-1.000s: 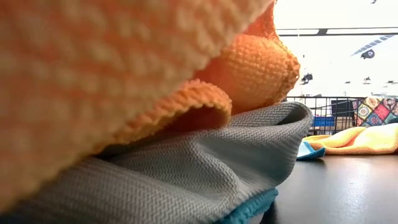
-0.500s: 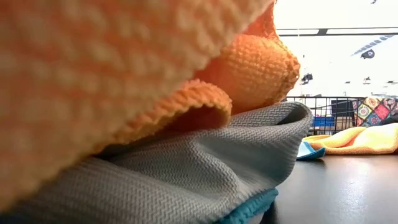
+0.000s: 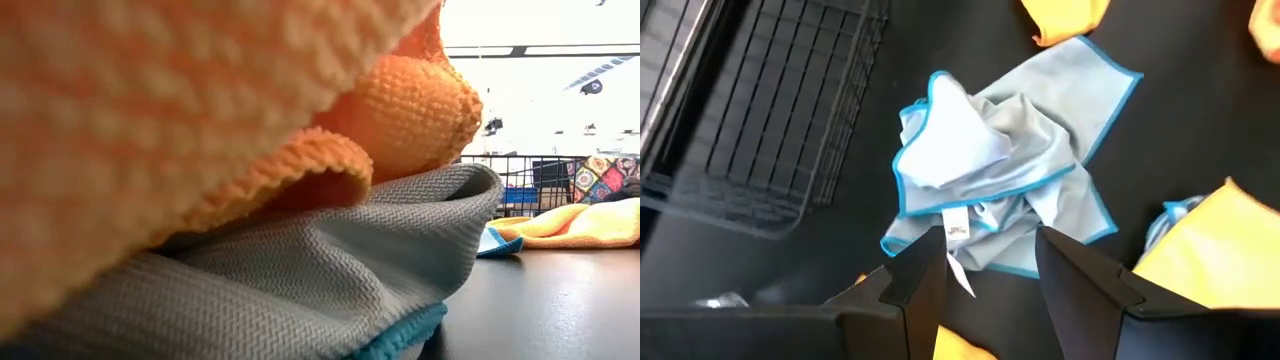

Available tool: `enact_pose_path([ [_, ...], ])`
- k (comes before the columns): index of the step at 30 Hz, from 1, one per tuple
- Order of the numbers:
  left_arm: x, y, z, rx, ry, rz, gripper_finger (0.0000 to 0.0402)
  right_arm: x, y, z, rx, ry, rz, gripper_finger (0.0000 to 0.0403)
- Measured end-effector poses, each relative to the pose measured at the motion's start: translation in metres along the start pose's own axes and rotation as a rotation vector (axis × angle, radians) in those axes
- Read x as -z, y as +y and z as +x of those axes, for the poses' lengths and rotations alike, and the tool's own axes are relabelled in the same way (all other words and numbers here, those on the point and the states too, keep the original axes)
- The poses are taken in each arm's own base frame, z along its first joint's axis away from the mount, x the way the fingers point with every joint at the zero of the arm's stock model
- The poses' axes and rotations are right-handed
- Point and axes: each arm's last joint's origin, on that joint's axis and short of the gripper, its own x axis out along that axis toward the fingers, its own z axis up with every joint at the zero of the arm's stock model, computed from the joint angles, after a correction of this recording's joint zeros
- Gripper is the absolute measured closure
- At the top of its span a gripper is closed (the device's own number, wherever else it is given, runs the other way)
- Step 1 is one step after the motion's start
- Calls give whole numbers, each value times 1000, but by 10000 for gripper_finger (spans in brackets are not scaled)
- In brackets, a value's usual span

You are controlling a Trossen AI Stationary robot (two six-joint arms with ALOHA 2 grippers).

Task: Sort microfiber towel by color & place in baskets
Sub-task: Put the middle blue microfiber towel into the left black wire basket

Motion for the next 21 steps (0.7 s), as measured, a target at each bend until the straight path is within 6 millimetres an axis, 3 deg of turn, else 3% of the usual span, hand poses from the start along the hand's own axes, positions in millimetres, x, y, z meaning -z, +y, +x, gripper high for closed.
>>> enact_pose_path([
  [10,-13,-9,45,-10,25,239,261,4,7,8,26,23,-19,280],
  [21,-5,5,104,-39,65,287,261,6,9,11,36,29,62,280],
])
